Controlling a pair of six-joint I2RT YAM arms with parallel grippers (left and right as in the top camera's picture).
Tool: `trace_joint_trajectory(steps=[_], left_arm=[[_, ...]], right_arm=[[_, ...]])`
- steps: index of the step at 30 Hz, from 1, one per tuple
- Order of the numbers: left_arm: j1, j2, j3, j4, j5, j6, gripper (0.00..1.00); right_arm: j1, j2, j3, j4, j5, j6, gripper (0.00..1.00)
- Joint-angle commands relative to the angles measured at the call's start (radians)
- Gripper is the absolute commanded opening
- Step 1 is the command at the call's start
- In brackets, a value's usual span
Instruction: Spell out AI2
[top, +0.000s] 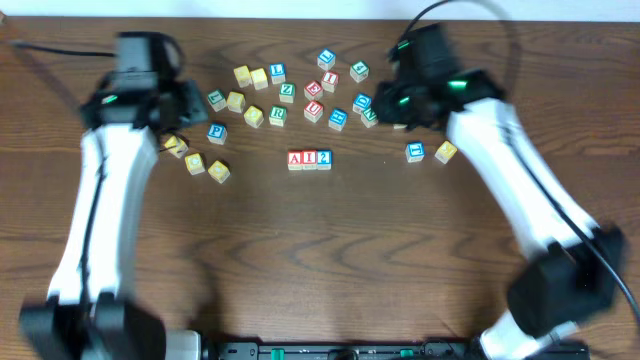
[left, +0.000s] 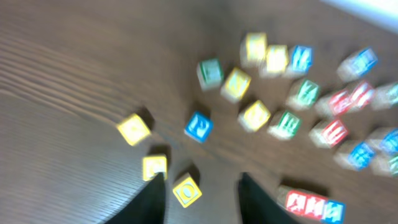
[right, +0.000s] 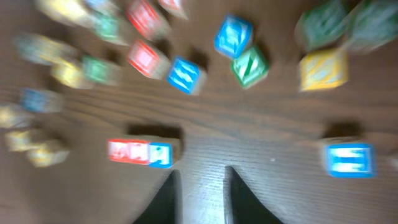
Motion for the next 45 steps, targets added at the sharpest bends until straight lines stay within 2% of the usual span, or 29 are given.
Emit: trace_joint_trajectory(steps=[1, 3, 4, 5, 6, 7, 14, 30, 37, 41, 45], left_arm=[[0.076, -0.19, 0.018, -0.016, -0.015, 0.019, 0.47], [0.099, -0.243, 0.017, -0.023, -0.014, 0.019, 0.59], [0.106, -0.269, 0.017, -0.027, -0.014, 0.019, 0.61], [0.11, -0.289, 0.017, -0.033, -0.014, 0.019, 0.74], [0.111, -0.305, 0.017, -0.039, -0.014, 0.019, 0.98], [0.111, -0.322, 0.017, -0.045, -0.014, 0.019, 0.98], [0.111, -0.355, 0.017, -0.045, -0.014, 0.019, 0.98], [0.111, -0.347, 0.017, -0.045, -0.014, 0.019, 0.98], [0.111, -0.347, 0.017, -0.045, -0.014, 0.019, 0.98], [0.111, -0.347, 0.017, -0.045, -0.014, 0.019, 0.97], [0.111, -0.347, 0.017, -0.045, -0.014, 0.019, 0.98]], right_arm=[[-0.082, -0.214, 0.006, -0.027, -0.016, -0.098, 0.45], [-0.109, -0.273, 0.006, -0.046, 0.003, -0.112, 0.64], [-0.123, -0.306, 0.006, -0.06, 0.024, -0.112, 0.73], [-0.134, -0.331, 0.006, -0.072, 0.039, -0.112, 0.83], [-0.143, -0.353, 0.006, -0.086, 0.051, -0.111, 0.97], [-0.151, -0.373, 0.006, -0.099, 0.056, -0.112, 0.99], [-0.168, -0.47, 0.006, -0.165, 0.058, -0.111, 0.99], [-0.168, -0.473, 0.006, -0.167, 0.058, -0.111, 0.99], [-0.167, -0.476, -0.014, -0.222, 0.108, -0.113, 0.99], [-0.164, -0.512, -0.103, -0.129, 0.116, -0.199, 0.99], [-0.164, -0.61, -0.31, 0.1, 0.109, -0.27, 0.99]])
